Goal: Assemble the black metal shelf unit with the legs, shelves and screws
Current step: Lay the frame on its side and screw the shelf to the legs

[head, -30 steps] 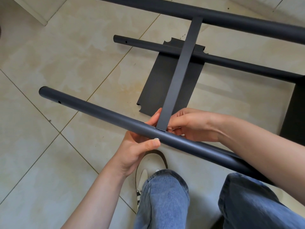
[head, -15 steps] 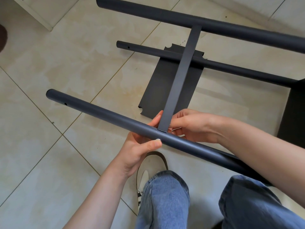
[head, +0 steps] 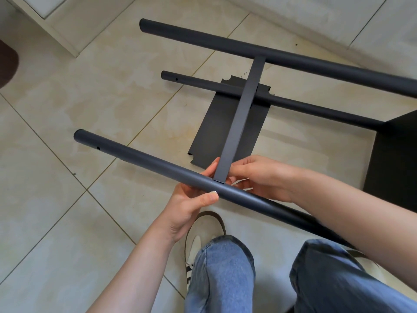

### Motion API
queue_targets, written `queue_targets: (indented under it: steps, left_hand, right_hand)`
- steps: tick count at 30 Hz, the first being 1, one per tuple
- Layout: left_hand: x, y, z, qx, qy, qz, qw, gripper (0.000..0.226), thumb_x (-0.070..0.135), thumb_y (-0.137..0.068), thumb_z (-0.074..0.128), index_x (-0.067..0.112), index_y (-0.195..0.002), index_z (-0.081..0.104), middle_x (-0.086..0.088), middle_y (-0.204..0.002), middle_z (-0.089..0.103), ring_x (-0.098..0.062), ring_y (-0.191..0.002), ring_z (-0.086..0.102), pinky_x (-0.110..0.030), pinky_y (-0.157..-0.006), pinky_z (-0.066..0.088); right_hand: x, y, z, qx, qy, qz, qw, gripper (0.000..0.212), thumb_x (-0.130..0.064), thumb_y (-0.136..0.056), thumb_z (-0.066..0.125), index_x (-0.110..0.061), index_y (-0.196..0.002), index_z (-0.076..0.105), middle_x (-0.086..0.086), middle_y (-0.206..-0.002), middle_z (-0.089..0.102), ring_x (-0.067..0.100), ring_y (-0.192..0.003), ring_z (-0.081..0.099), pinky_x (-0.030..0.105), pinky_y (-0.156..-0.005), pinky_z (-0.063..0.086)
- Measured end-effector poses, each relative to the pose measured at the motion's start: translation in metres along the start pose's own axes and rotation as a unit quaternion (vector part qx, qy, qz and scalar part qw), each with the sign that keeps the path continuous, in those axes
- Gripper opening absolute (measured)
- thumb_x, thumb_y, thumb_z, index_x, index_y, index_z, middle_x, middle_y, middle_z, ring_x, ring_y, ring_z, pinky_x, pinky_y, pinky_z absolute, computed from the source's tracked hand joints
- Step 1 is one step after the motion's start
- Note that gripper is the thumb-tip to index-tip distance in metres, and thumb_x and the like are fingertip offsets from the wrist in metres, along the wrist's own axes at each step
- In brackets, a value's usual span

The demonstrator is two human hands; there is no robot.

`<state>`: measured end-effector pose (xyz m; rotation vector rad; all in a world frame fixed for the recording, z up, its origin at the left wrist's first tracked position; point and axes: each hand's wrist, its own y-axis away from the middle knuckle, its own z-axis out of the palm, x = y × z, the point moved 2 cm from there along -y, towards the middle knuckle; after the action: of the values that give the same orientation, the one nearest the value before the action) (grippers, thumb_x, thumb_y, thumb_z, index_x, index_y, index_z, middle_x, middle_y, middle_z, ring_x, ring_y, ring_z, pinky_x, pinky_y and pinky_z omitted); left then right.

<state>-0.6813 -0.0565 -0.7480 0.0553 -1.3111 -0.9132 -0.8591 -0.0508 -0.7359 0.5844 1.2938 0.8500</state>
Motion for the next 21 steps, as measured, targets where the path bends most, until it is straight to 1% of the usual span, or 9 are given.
queue_targets:
  steps: [4,7,9,11,13,15,18,20,21]
  left_hand:
    - [0.001,0.002,0.001,-0.001,0.009,0.005,1.0,0.059,0.017,-0.06,0.079,0.029,-0.117,0.07,-0.001,-0.109,0.077,-0.011,-0.107,0.07,-0.016,-0.086,0.052]
    - [0.001,0.003,0.001,0.007,0.018,0.0,1.0,0.054,0.02,-0.062,0.081,0.035,-0.113,0.076,-0.005,-0.114,0.075,-0.016,-0.114,0.068,-0.018,-0.091,0.051]
    - [0.001,0.005,0.002,0.014,0.022,-0.006,1.0,0.058,0.021,-0.064,0.082,0.031,-0.121,0.073,-0.009,-0.118,0.073,-0.02,-0.12,0.065,-0.021,-0.096,0.05]
    - [0.002,0.007,0.003,0.023,0.024,-0.011,0.999,0.063,0.019,-0.066,0.082,0.025,-0.127,0.066,-0.009,-0.117,0.074,-0.018,-0.119,0.065,-0.021,-0.095,0.05]
    - [0.004,0.01,0.005,0.038,0.026,-0.016,0.999,0.058,0.011,-0.071,0.08,0.022,-0.126,0.064,-0.004,-0.112,0.076,-0.014,-0.114,0.067,-0.019,-0.092,0.051]
    - [0.006,0.014,0.008,0.047,0.035,-0.019,0.998,0.054,0.005,-0.075,0.08,0.022,-0.124,0.065,-0.003,-0.11,0.076,-0.013,-0.112,0.068,-0.022,-0.095,0.051]
    - [0.011,0.019,0.016,0.049,0.078,-0.031,0.995,0.049,0.014,-0.077,0.069,0.021,-0.126,0.063,-0.001,-0.11,0.075,-0.012,-0.109,0.068,-0.029,-0.103,0.047]
    - [0.014,0.019,0.022,0.072,0.098,-0.042,0.992,0.046,0.023,-0.078,0.067,0.02,-0.124,0.064,0.001,-0.106,0.075,-0.012,-0.106,0.067,-0.032,-0.103,0.045]
    - [0.014,0.017,0.024,0.096,0.104,-0.048,0.989,0.044,0.026,-0.078,0.068,0.019,-0.122,0.065,0.002,-0.103,0.075,-0.013,-0.104,0.067,-0.033,-0.102,0.044]
  right_hand:
    - [-0.003,0.007,-0.003,0.003,0.015,0.004,1.0,0.021,-0.017,-0.096,0.06,-0.007,-0.091,0.077,0.007,-0.083,0.066,0.019,-0.078,0.058,0.03,-0.074,0.049]
    - [-0.004,0.013,-0.002,0.003,0.023,0.003,1.0,0.02,-0.012,-0.094,0.059,-0.01,-0.084,0.075,0.009,-0.089,0.066,0.021,-0.083,0.059,0.03,-0.072,0.049]
    - [-0.005,0.017,-0.001,0.0,0.033,-0.002,0.999,0.021,-0.009,-0.093,0.059,-0.012,-0.079,0.074,0.01,-0.092,0.066,0.022,-0.085,0.058,0.029,-0.073,0.048]
    - [-0.007,0.021,0.0,0.001,0.041,-0.003,0.999,0.02,-0.009,-0.092,0.059,-0.012,-0.076,0.071,0.01,-0.092,0.063,0.021,-0.083,0.057,0.028,-0.072,0.046]
    - [-0.009,0.026,0.001,0.004,0.038,-0.002,0.999,0.019,-0.009,-0.092,0.058,-0.011,-0.077,0.069,0.011,-0.092,0.061,0.02,-0.081,0.056,0.028,-0.072,0.045]
    - [-0.01,0.03,0.002,-0.004,0.026,0.003,1.0,0.021,-0.011,-0.093,0.057,-0.012,-0.077,0.071,0.01,-0.092,0.065,0.019,-0.079,0.058,0.029,-0.075,0.045]
    - [-0.013,0.036,-0.001,-0.009,0.007,0.017,1.0,0.017,-0.018,-0.095,0.057,-0.012,-0.096,0.073,0.009,-0.1,0.071,0.018,-0.084,0.06,0.028,-0.078,0.044]
    - [-0.018,0.043,-0.004,0.013,-0.016,0.026,0.999,0.018,-0.023,-0.096,0.058,-0.012,-0.107,0.066,0.007,-0.104,0.071,0.018,-0.089,0.064,0.029,-0.079,0.047]
    - [-0.022,0.046,-0.006,0.026,-0.032,0.023,0.999,0.021,-0.023,-0.096,0.058,-0.012,-0.114,0.062,0.008,-0.108,0.071,0.019,-0.094,0.067,0.032,-0.083,0.051]
